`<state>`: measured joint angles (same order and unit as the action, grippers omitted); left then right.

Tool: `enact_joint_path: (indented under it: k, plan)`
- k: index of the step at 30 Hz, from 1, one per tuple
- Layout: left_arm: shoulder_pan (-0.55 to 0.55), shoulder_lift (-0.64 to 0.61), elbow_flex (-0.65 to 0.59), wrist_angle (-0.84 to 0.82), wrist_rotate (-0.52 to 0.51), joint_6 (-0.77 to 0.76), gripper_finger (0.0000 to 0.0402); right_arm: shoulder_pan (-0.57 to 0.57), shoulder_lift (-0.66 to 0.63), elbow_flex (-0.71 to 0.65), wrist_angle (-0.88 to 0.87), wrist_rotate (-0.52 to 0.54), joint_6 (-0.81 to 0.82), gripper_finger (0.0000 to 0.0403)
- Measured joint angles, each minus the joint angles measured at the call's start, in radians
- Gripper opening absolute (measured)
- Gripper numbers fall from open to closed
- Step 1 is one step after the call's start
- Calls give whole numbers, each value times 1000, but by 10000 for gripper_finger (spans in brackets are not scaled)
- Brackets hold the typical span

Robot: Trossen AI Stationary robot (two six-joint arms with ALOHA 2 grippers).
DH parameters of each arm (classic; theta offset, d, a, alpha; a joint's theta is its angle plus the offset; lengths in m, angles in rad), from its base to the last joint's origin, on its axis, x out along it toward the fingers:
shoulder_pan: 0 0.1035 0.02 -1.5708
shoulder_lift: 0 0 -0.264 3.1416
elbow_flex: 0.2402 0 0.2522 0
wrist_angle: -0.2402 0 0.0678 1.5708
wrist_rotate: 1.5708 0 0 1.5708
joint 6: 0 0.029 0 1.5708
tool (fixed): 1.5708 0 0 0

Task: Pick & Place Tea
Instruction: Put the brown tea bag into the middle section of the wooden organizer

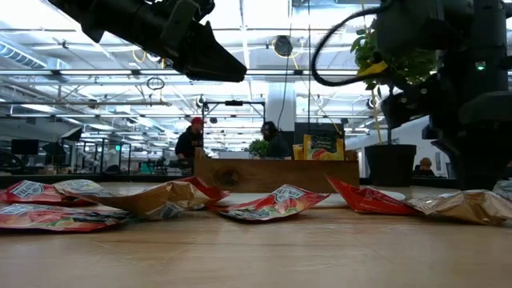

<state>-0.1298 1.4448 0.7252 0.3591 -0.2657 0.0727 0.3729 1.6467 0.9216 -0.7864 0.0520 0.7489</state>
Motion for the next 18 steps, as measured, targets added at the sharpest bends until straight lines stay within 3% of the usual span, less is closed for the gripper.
enact_joint_path:
  k: [9,14,18]
  plan:
    - [0,0,0,-9,0,0,207,7,-143,124,-297,-2,12,63]
    - [0,0,0,-25,0,-8,207,32,-202,-19,-73,-74,71,132]
    - [0,0,0,-45,0,-12,207,-29,-213,-148,64,-243,181,201]
